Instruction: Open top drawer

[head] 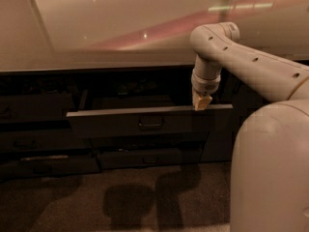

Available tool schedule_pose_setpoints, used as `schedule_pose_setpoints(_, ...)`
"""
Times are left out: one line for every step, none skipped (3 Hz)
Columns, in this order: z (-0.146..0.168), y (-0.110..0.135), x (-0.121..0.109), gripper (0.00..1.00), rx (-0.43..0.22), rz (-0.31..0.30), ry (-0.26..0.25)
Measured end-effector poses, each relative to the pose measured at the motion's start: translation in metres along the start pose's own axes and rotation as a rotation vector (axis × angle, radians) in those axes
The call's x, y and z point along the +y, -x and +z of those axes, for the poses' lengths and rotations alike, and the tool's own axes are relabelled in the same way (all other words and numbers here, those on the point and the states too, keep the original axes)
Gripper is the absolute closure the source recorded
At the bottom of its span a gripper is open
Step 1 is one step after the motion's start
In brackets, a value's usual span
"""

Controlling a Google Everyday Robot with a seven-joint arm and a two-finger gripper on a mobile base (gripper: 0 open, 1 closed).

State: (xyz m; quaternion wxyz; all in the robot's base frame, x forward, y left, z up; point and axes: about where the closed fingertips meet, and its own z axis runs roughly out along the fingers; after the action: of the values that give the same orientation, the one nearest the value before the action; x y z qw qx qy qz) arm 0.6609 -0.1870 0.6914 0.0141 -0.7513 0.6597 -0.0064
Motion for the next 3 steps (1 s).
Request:
schedule_pose_setpoints(0.0, 0.0, 0.0, 1.0, -0.001, 0.001, 0.008)
schedule_pose_setpoints(-0.005, 0.009, 0.002, 1.0, -0.001, -0.012, 0.006)
schedule_pose_setpoints(-0.042, 0.026, 0.017, 1.0, 0.007, -0.026, -0.061)
